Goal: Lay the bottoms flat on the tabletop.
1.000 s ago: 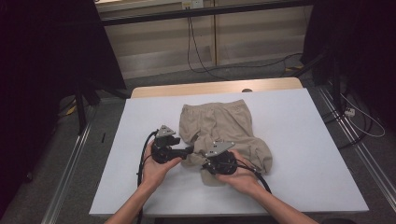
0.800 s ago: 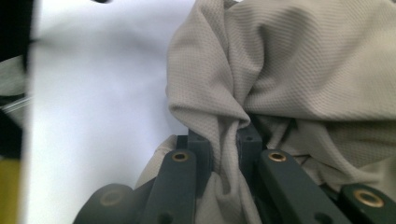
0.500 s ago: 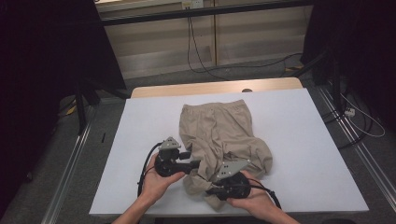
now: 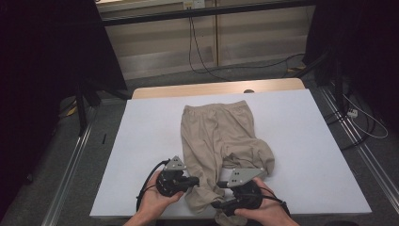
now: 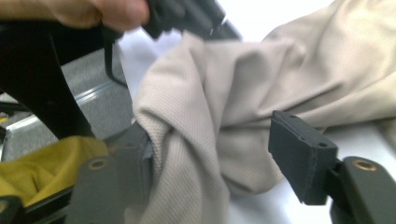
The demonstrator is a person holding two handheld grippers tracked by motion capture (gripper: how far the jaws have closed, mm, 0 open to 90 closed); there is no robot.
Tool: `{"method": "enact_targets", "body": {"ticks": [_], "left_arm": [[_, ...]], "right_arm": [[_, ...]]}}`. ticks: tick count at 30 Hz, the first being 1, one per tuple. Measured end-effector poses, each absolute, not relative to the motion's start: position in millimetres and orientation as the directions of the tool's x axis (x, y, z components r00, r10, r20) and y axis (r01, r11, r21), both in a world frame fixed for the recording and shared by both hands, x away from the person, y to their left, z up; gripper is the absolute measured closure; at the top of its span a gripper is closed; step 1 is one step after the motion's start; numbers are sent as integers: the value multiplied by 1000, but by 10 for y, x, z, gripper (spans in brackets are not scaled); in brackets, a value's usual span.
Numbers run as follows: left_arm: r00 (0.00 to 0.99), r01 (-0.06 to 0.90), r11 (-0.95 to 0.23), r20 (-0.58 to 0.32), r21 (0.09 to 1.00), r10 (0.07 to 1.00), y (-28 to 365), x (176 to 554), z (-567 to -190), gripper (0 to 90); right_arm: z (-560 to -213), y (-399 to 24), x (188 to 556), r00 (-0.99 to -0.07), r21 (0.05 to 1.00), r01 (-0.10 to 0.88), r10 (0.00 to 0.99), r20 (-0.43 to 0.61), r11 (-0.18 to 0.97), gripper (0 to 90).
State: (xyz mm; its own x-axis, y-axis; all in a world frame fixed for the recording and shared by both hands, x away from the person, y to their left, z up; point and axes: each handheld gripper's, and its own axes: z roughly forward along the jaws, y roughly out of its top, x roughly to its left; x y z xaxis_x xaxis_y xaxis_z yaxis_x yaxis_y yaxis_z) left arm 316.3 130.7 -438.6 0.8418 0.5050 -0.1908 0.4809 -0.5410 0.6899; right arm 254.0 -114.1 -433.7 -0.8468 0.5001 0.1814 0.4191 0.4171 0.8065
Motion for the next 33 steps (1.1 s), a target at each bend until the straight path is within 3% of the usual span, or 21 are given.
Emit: {"method": "enact_targets", "body": {"ticks": [3,4,6,8,10,16,19,26,33], "left_arm": [[838,472,-531,-171,704,518,1309,3196,-4343,900],[834,468,-528,-157,709,529,1305,3211,-4338,900],[833,465,-530,-147,710,533,1303,3262,-4334,900],[823,464,-522,-130,716,553,1292,3333,-4330,900],[802,472,-503,-116,724,586,1275,3425,-4326,900],[754,507,-487,-93,711,650,1393,3637,-4378,900],[740,546,-439,-165,714,652,1460,3642,-4385,900],[799,497,-450,-190,742,570,1433,3413,-4318,799],[834,475,-486,-200,733,514,1373,3214,-4286,833]], "right_arm": [[-4269,-1200,2560,-832,829,419,522,187,370,346],[-4255,-1216,2570,-829,835,415,527,184,361,391],[-4238,-1256,2591,-831,849,399,529,174,347,642],[-4254,-1280,2614,-824,842,398,546,153,365,824],[-4304,-1293,2648,-815,822,418,560,150,388,897],[-4367,-1447,2795,-755,786,444,652,70,430,900],[-4440,-1519,2778,-759,765,475,643,105,435,900],[-4493,-1216,2451,-844,746,436,516,146,503,900],[-4546,-1099,2108,-900,729,399,389,196,556,883]]}}
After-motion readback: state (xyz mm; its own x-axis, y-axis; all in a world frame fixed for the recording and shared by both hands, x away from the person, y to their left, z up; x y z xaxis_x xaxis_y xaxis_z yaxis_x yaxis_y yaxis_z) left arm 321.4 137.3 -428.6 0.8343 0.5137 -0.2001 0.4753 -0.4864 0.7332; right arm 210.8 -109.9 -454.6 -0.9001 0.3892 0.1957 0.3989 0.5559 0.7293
